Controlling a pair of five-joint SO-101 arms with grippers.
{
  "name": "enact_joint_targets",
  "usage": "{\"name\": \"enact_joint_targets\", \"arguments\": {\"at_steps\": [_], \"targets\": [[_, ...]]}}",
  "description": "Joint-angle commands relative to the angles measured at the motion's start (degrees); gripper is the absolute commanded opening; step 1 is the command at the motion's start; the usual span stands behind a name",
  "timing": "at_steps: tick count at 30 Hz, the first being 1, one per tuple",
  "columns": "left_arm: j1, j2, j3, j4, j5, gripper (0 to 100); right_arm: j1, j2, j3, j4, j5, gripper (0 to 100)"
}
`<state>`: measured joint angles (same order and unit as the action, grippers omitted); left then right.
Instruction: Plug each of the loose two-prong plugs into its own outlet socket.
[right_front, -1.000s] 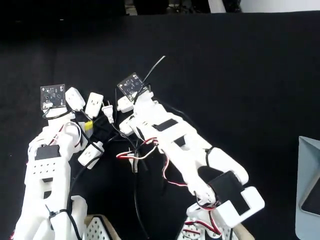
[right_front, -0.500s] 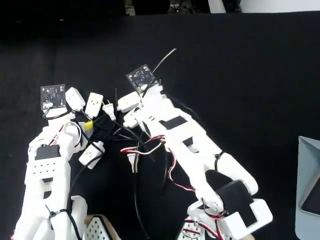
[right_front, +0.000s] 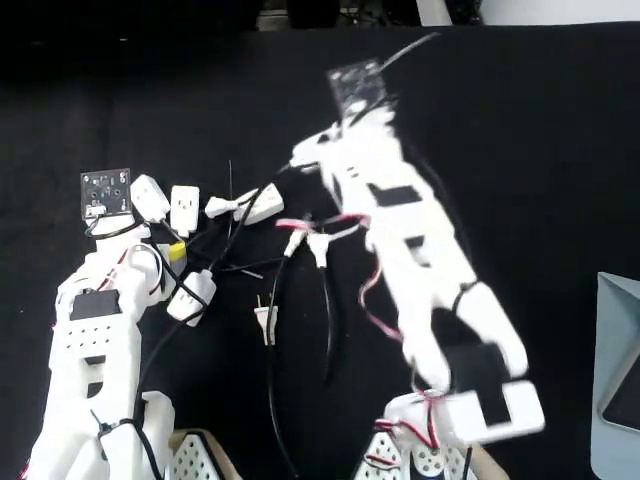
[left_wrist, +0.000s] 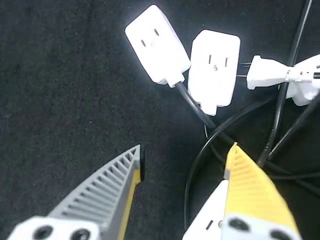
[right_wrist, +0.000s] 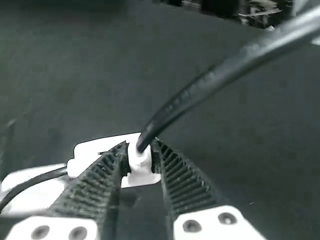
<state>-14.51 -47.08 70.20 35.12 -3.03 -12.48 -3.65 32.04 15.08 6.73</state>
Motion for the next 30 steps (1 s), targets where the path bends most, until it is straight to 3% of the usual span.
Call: {"name": "enact_joint_targets", "arguments": {"at_steps": [1,14,17,21,30], "targets": [[-0.57,-1.23,-0.13,-1.14,0.53,27,4.57,7.69,-12.79,-1.49,-5.98,1.1],[-0.57,-1.23,-0.04,-1.14,0.53,27,11.60,33.80,-36.88,-1.05,-11.87,1.5],[-0.57,-1.23,-0.04,-1.14,0.53,27,13.01,34.59,-38.20,-0.35,-14.15,7.7],[-0.57,-1.23,-0.04,-1.14,0.53,27,13.27,34.15,-40.57,6.95,-17.05,16.3],[-0.66,-1.23,-0.04,-1.14,0.62,27,9.76,21.32,-41.89,30.33,-21.10,16.4]]}}
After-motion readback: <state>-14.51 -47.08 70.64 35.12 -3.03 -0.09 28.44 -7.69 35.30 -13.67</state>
